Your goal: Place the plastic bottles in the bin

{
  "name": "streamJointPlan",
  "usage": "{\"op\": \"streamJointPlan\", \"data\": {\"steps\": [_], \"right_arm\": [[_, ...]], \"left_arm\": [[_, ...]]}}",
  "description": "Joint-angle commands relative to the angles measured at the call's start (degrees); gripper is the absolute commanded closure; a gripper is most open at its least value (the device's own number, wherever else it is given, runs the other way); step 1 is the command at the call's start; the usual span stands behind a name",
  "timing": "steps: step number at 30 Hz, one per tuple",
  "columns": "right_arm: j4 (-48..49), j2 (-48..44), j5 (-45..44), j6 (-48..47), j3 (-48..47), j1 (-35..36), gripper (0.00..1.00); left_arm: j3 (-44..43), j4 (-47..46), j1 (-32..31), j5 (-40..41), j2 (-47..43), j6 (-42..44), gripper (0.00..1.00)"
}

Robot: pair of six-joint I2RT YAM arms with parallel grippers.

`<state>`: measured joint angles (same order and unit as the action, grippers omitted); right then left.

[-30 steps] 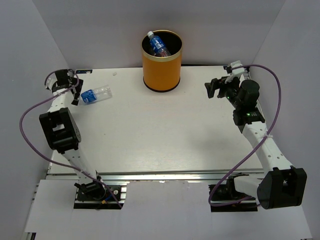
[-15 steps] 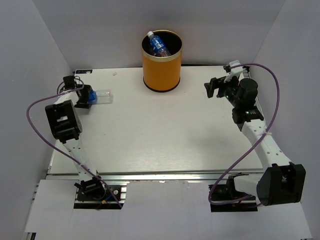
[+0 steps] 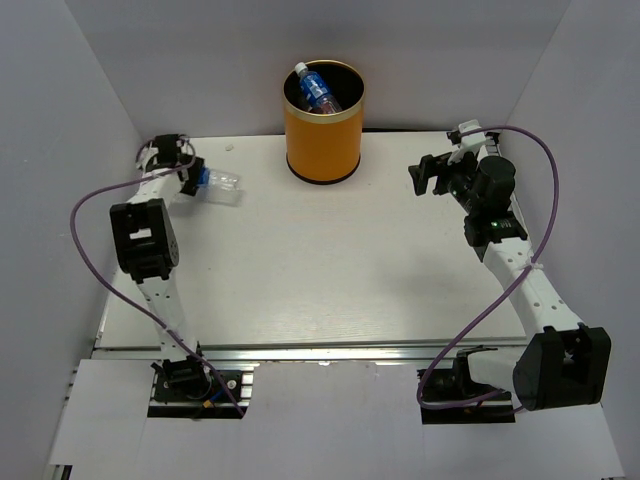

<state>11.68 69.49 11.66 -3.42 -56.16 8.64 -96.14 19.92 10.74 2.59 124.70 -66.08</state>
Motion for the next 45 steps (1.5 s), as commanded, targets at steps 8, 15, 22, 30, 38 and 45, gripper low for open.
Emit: {"op": "streamJointPlan", "data": {"steps": [8,15,22,30,38,45], "right_arm": [[1.5,-2.1,-1.1,-1.1,-1.4,-0.2,0.11],[2.0,-2.2,-1.4,-2.0,-1.1,-0.2,0.11],[2.3,-1.6,-1.2,-2.5,-1.1,-0.2,0.11],[1.8,-1.0,-1.6,-3.3,-1.5,-0.2,0.11],[1.5,-1.2,0.3,-2.8,-1.6,-0.2,0.11],[1.0,0.1,0.1,-2.7,-2.5,-0.1,0.11]], "left_arm": [[-6.7,-23.1,-18.6,12.2,-16.4,12.8,0.67],[-10.2,-33.0,-25.1,12.2,-17.0,17.0,0.65],[-31.8,-40.8,-31.8,7.8,-1.2,32.1,0.55],[-38.1,-58.5,-37.9,9.3,10.6,48.2,0.49],[-43.7,-62.5,-38.6,10.1,18.6,54.5,0.42],[-43.3,-61.4,-38.5,13.1,20.4,55.4,0.42]]}}
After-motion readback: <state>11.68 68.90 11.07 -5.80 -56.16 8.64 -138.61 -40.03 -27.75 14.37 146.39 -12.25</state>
